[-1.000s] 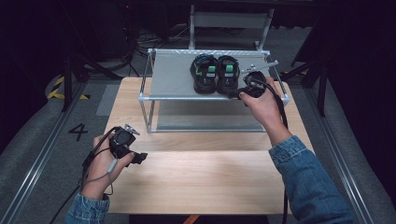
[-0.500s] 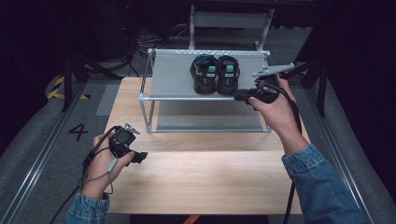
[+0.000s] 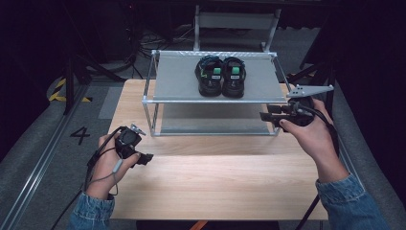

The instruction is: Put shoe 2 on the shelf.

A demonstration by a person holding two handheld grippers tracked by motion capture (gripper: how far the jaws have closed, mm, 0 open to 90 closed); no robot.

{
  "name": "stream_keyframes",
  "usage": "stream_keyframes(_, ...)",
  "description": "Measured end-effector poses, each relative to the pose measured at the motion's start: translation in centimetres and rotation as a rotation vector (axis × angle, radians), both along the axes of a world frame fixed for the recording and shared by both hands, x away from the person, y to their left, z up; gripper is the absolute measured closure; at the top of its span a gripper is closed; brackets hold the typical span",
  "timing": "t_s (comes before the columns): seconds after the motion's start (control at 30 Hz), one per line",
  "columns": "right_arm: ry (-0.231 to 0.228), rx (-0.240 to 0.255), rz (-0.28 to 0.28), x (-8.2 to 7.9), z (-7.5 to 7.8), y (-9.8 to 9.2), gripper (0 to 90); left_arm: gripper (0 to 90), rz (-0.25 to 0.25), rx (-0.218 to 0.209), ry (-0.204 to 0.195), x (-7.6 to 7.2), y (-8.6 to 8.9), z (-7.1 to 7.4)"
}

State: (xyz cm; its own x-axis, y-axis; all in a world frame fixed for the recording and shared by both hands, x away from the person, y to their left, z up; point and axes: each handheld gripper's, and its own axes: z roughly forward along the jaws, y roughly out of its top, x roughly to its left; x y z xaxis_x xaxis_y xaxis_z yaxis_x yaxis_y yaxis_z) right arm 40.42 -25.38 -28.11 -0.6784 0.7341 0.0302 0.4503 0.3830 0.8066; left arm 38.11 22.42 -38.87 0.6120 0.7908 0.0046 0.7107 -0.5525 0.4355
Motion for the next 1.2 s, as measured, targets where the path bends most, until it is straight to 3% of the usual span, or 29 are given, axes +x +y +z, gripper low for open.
stream_keyframes(0.07,0.008,0.000,-0.008,-0.2,-0.3,-0.4,54.3,22.0,-0.003,0.002,0.001,0.1,0.0,0.0)
stream_keyframes(0.33,0.093,0.038,-0.062,-1.4,-4.0,-4.4,48.2,20.7,0.018,-0.003,0.003,0.2,1.2,0.1)
stream_keyframes(0.5,0.116,0.017,-0.100,-1.5,-6.6,-6.2,45.8,20.7,0.028,-0.003,0.011,0.3,1.6,-0.4)
stream_keyframes(0.73,0.166,0.024,-0.150,-1.4,-9.9,-8.1,44.6,21.0,0.062,-0.025,0.002,0.4,2.5,-0.6)
stream_keyframes(0.87,0.164,0.004,-0.148,-1.3,-11.3,-8.7,43.9,21.0,0.080,-0.042,-0.004,0.5,2.9,-0.9)
stream_keyframes(1.07,0.152,-0.003,-0.171,-1.2,-13.3,-9.4,42.9,21.2,0.113,-0.100,-0.058,0.6,3.2,-0.9)
stream_keyframes(1.2,0.158,-0.032,-0.165,-1.2,-15.0,-9.5,42.9,21.1,0.117,-0.101,-0.060,0.7,3.4,-1.2)
